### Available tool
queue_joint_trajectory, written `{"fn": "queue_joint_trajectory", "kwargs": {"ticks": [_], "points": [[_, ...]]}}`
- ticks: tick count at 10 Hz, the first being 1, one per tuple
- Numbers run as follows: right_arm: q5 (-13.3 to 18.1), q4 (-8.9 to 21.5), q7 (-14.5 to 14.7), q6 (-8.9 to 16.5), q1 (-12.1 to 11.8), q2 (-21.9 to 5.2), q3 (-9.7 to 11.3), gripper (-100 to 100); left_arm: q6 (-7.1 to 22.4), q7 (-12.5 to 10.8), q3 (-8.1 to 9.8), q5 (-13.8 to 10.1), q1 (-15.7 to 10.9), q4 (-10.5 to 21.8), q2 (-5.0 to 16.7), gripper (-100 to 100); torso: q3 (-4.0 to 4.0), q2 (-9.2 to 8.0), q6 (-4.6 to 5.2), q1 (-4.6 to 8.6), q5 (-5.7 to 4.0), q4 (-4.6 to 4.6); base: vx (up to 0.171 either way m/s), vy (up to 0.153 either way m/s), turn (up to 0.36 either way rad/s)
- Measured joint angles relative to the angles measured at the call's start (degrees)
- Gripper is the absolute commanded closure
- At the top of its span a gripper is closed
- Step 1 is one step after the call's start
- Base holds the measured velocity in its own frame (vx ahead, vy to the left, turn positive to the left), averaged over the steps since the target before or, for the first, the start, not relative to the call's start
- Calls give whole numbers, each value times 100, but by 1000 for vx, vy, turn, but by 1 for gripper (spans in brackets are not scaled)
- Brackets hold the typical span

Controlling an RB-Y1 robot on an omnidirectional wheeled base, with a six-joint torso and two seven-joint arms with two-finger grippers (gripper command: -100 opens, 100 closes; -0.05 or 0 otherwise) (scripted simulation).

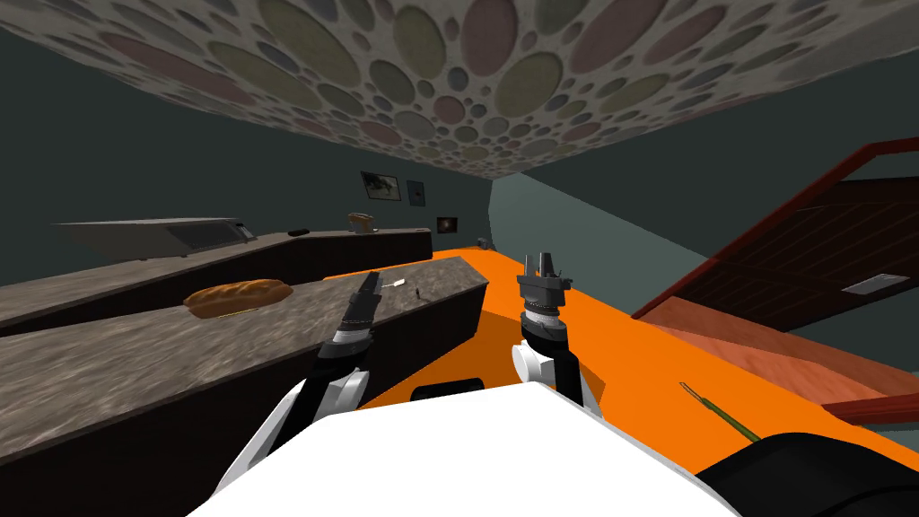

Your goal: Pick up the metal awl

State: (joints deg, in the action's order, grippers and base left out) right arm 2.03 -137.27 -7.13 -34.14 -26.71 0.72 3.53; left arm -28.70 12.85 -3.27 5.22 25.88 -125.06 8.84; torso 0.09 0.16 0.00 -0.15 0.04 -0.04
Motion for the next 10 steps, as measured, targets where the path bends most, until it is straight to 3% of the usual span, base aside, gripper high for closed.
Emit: {"fn": "queue_joint_trajectory", "kwargs": {"ticks": [10], "points": [[0, 0, 0, 0, 0, 0, 0, 0, -33, 526, -175, 661, -429, 1323, 269, -100, 0, -1, -2, 0, 0, 0, 31, 43, -100]]}}
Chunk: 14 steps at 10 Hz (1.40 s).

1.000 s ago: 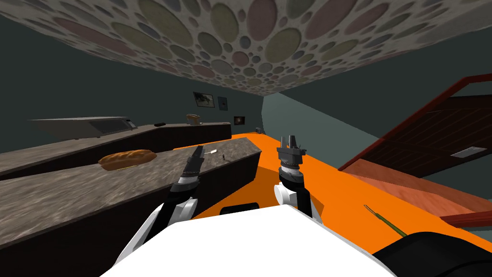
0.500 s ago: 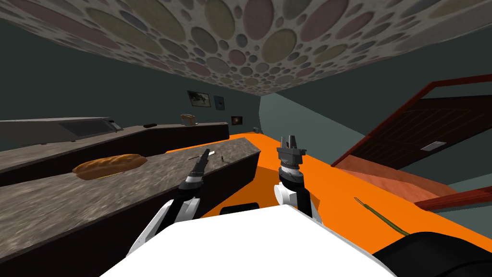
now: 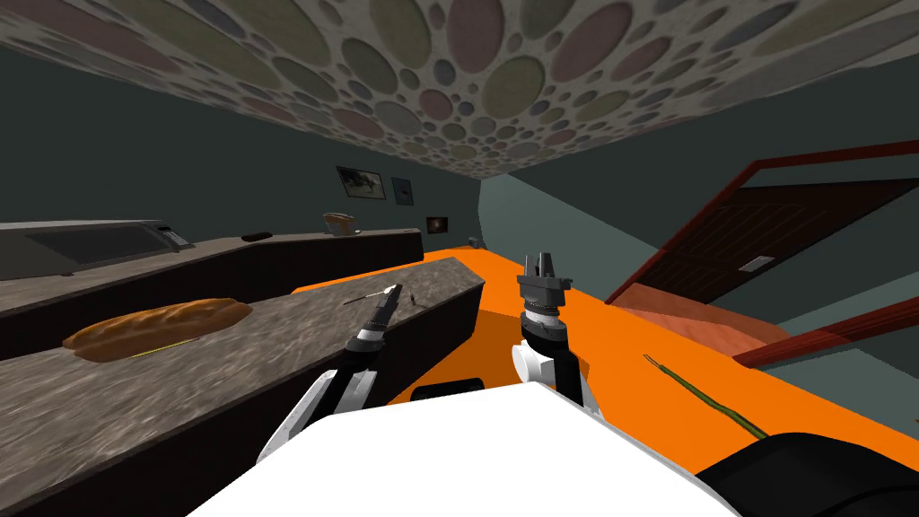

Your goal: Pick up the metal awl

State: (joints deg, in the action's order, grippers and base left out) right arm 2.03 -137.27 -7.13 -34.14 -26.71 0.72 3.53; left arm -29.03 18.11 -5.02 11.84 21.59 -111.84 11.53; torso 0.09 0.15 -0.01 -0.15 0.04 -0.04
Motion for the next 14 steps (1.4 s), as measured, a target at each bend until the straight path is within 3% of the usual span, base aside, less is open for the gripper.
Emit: {"fn": "queue_joint_trajectory", "kwargs": {"ticks": [4, 14], "points": [[0, 0, 0, 0, 0, 0, 0, 0, -18, 168, -56, 216, -100, 408, 197, -100, -1, -2, 0, 3, -1, 0, 26, 37, -88], [0, 0, 0, 0, 0, 0, 0, 0, -83, 664, -196, 845, -511, 1736, 1080, -100, -1, -1, -2, -3, 1, 0, 25, 47, -102]]}}
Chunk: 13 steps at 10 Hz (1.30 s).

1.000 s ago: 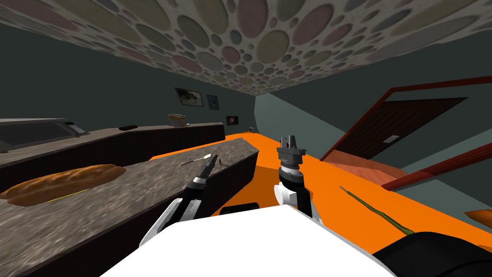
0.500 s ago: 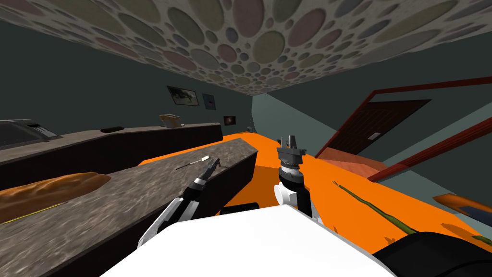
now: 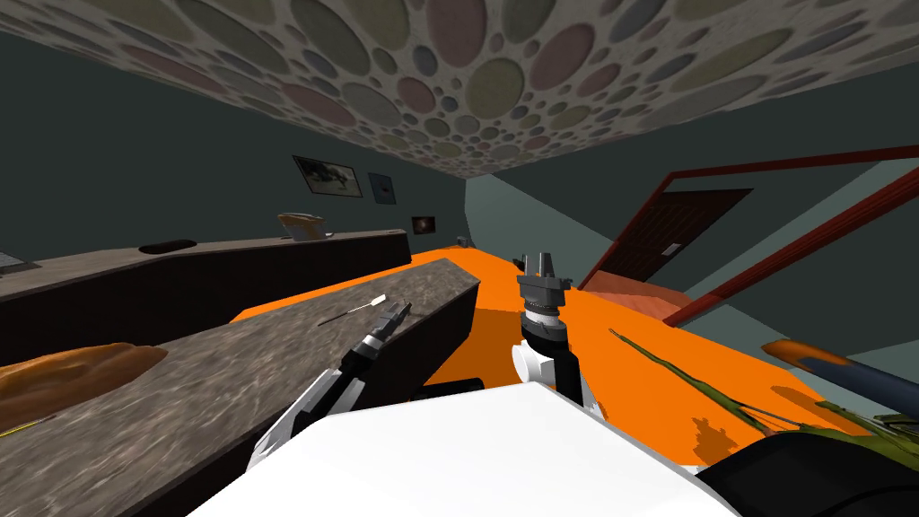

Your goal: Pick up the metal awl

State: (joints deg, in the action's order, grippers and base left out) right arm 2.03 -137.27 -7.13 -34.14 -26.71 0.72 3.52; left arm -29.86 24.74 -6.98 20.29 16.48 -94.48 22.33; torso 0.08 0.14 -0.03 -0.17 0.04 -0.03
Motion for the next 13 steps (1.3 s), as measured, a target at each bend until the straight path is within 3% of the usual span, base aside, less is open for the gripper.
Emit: {"fn": "queue_joint_trajectory", "kwargs": {"ticks": [6, 7, 8, 9, 13], "points": [[0, 0, 0, 0, 0, 0, 0, 0, 33, 271, -102, 348, -235, 669, 348, -100, -6, -11, -1, 16, -3, 2, 6, 29, -66], [0, 0, 0, 0, 0, 0, 0, 0, 26, 282, -103, 353, -241, 687, 350, 0, -6, -11, -2, 20, -4, 3, 0, 0, 0], [0, 0, 0, 0, 0, 1, 0, 0, 27, 281, -103, 352, -241, 685, 350, -100, -6, -10, -2, 23, -5, 2, 0, 0, 0], [0, 0, 0, 0, 0, 1, 0, 0, 27, 281, -103, 352, -241, 685, 350, 100, -6, -9, -2, 23, -5, 2, 0, 0, 0], [0, 0, 0, 0, 0, 1, 0, 0, 27, 281, -103, 352, -241, 685, 350, 100, -5, -9, -2, 24, -5, 2, 0, 0, 0]]}}
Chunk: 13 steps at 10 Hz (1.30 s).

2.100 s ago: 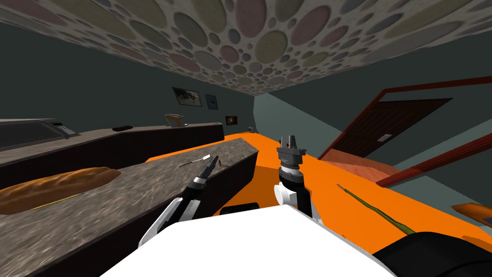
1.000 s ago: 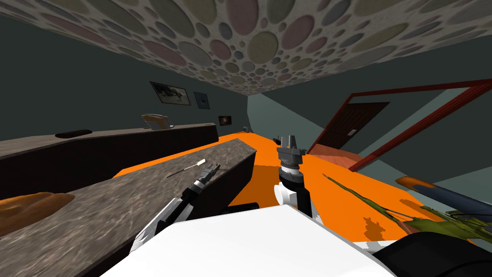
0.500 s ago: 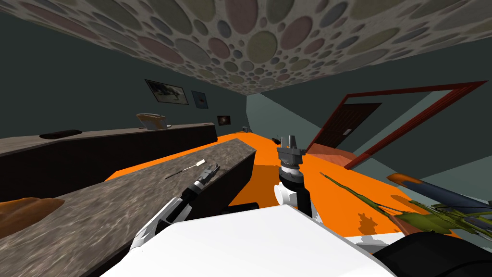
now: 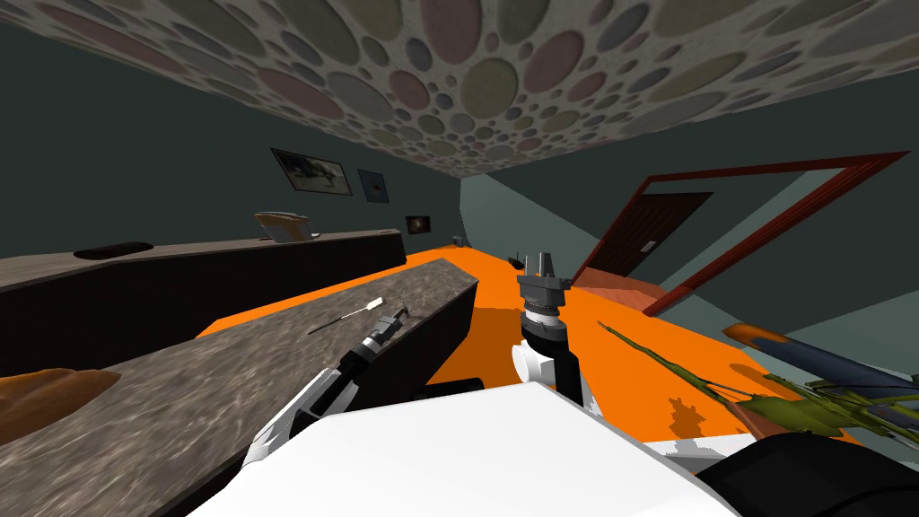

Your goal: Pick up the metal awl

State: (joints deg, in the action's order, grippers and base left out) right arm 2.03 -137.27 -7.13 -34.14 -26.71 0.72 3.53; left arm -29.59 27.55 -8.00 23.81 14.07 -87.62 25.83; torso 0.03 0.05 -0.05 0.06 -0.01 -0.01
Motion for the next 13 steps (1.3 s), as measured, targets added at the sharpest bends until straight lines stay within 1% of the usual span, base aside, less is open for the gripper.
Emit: {"fn": "queue_joint_trajectory", "kwargs": {"ticks": [2, 4, 6, 7, 8, 9, 10, 12, 13], "points": [[0, 0, 0, 0, 0, 0, 0, 0, 0, 0, 0, 0, 0, 0, 0, -100, 0, 0, 0, 0, 0, 0, -1, -9, -22], [0, 0, 0, 0, 0, 0, 0, 0, -7, -86, -35, -76, 58, 9, 204, -100, -1, -1, 1, 10, -2, 0, -4, -37, -47], [0, 0, 0, 0, 0, 0, 0, 0, -58, -201, -66, -187, 100, 74, 472, -100, -2, -4, 1, 14, -3, 1, -11, -40, -69], [0, 0, 0, 0, 0, 0, 0, 0, -83, -265, -84, -251, 163, 57, 636, -100, -3, -5, 0, 13, -3, 1, -24, -38, -74], [0, 0, 0, 0, 0, 0, 0, 0, -157, -334, -97, -331, 165, 155, 797, -100, -5, -9, 1, 12, -3, 2, -37, -42, -82], [0, 0, 0, 0, 1, 0, 0, 0, -199, -416, -120, -411, 212, 153, 962, -100, -8, -13, 0, 14, -3, 3, -27, -26, -20], [0, 0, 0, 0, 0, 0, 0, 0, -184, -467, -131, -447, 279, 71, 1084, -100, -7, -12, -1, 10, -3, 3, -21, -24, -62], [0, 0, 0, 0, 1, 0, 0, 0, -264, -599, -162, -596, 352, 111, 1410, -100, -7, -13, 1, 10, -2, 3, -29, -30, -62], [0, 0, 0, 0, 0, 0, 0, 0, -271, -657, -176, -636, 373, 87, 1539, -100, -7, -12, 0, 9, -2, 3, -29, -30, -67]]}}
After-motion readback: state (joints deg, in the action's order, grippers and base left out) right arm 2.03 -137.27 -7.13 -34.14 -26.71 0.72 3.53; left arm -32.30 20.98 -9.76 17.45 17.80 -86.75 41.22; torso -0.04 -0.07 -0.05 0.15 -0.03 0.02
